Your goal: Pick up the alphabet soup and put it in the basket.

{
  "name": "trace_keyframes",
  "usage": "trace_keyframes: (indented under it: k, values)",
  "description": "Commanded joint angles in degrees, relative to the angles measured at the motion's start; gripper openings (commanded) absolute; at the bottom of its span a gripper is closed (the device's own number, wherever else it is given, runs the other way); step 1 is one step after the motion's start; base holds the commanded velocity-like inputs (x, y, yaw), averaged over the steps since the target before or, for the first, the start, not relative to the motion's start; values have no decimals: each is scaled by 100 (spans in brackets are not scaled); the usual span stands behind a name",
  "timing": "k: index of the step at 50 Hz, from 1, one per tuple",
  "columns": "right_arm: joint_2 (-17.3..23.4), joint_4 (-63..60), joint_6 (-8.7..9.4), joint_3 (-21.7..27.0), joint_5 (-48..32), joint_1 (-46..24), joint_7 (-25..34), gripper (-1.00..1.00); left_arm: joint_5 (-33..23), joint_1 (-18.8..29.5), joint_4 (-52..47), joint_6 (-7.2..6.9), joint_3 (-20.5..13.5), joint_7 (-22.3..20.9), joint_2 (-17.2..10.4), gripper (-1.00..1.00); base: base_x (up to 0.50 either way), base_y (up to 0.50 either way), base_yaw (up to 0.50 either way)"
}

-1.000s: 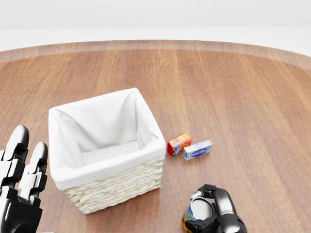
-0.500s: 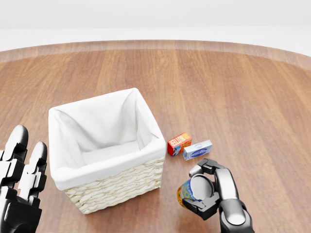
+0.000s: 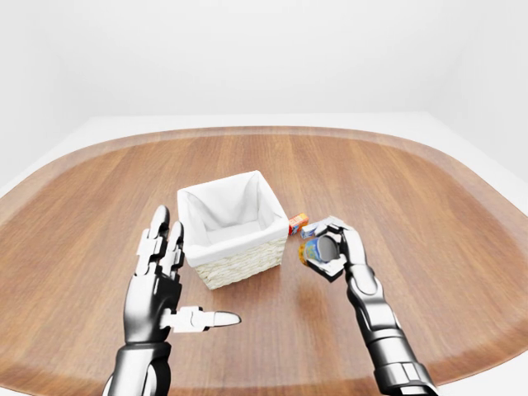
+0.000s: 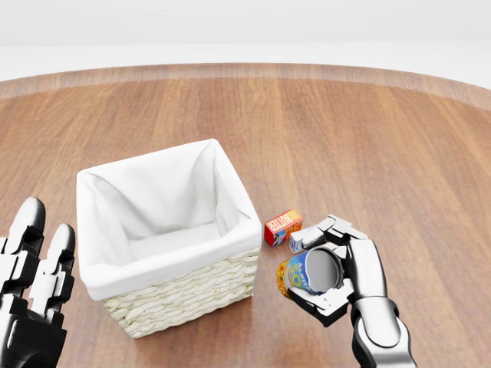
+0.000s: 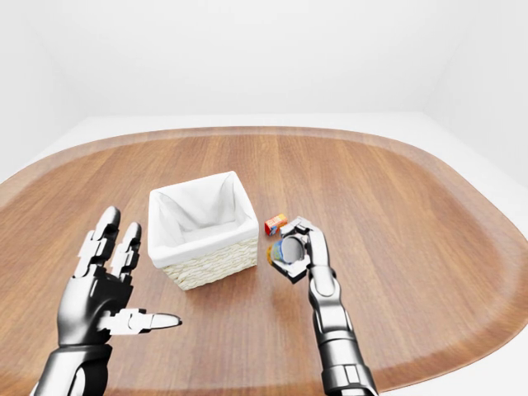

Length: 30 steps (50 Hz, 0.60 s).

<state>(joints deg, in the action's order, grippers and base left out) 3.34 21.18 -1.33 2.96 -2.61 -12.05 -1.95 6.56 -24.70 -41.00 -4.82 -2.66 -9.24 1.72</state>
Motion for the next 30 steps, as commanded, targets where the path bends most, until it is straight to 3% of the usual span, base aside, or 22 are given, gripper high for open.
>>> trace_keyframes:
  k: [1, 5, 6, 7, 30]
  values:
    - [-35, -1020, 431, 14, -46, 137, -11, -100, -5, 43, 40, -18, -4, 0, 1, 100, 0, 0, 0]
    - [-38, -1026, 434, 17, -50, 139, -8, -100, -5, 43, 40, -18, -4, 1, 0, 100, 0, 0, 0]
    - [-32, -1212, 612, 27, -52, 73, -22, -100, -13, 25, 27, -14, 17, -3, -1, 100, 0, 0, 0]
    - [-33, -1245, 633, 26, -59, 65, -25, -100, -13, 24, 26, -13, 20, -1, -3, 100, 0, 0, 0]
    - [-89, -2299, 633, -48, -129, -70, -46, -100, -34, 28, 57, 11, 70, 37, -32, 100, 0, 0, 0]
